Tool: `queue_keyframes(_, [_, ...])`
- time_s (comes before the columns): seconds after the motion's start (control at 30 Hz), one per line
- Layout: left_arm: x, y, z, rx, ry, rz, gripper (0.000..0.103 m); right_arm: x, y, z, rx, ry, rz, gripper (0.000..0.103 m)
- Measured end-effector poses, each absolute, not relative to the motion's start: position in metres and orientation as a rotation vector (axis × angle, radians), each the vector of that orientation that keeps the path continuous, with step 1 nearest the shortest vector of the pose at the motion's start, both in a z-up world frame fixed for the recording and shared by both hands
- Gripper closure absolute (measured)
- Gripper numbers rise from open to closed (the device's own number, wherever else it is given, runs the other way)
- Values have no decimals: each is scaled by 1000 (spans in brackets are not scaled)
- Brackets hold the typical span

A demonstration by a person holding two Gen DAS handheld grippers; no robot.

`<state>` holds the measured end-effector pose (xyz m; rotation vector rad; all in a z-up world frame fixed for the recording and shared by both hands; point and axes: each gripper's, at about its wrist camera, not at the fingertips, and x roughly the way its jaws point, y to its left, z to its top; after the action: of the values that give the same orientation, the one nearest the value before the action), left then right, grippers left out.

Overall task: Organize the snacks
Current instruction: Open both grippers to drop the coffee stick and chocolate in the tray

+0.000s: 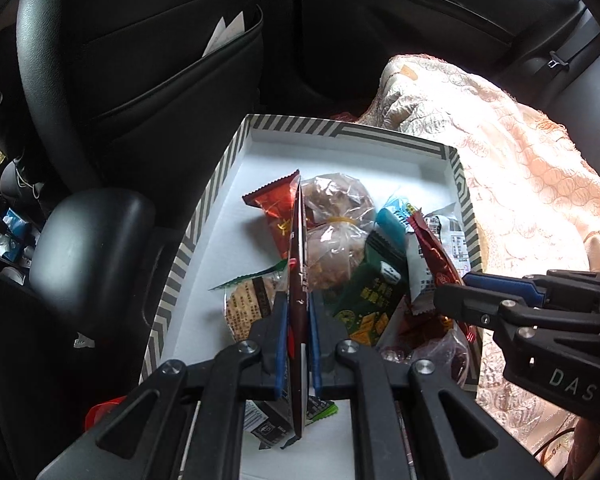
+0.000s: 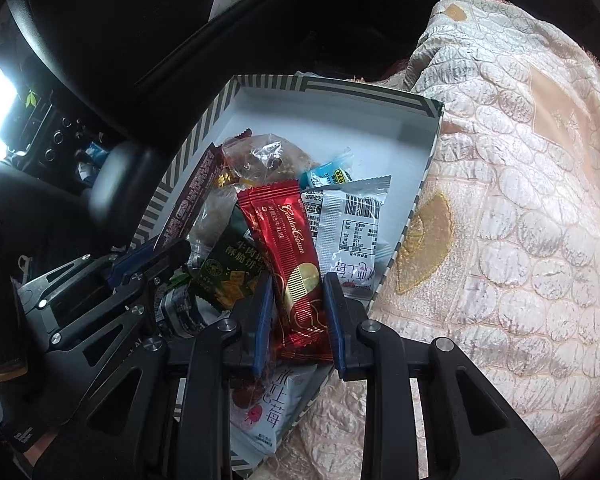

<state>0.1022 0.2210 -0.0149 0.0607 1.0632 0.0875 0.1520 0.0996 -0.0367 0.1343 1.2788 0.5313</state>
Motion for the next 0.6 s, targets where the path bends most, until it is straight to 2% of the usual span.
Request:
queue_keyframes(0.27, [104,229,-24,43,1077,122,91,152,116,-40,144,1283,541,78])
queue_keyframes(0.3, [104,229,-24,41,1075,127,91,153,115,-41,173,1293,540,74])
queue_keyframes(0.33, [104,229,-25,39,1077,129,91,153,113,-43,202,1302,541,65])
queue_keyframes(0.4, [105,229,-27,36,1081,140,89,151,106,-43,246,1289,542,55])
queue_keyframes(0.47, [106,228,-27,38,1082,147,78,148,101,-41,273,1272,549,54])
queue_keyframes(0.53, [105,226,-24,41,1073,153,47,145,97,-38,291,1263,552,54])
queue_keyframes(0.6, [101,222,-17,45,1043,150,33,141,91,-31,303,1240,541,54])
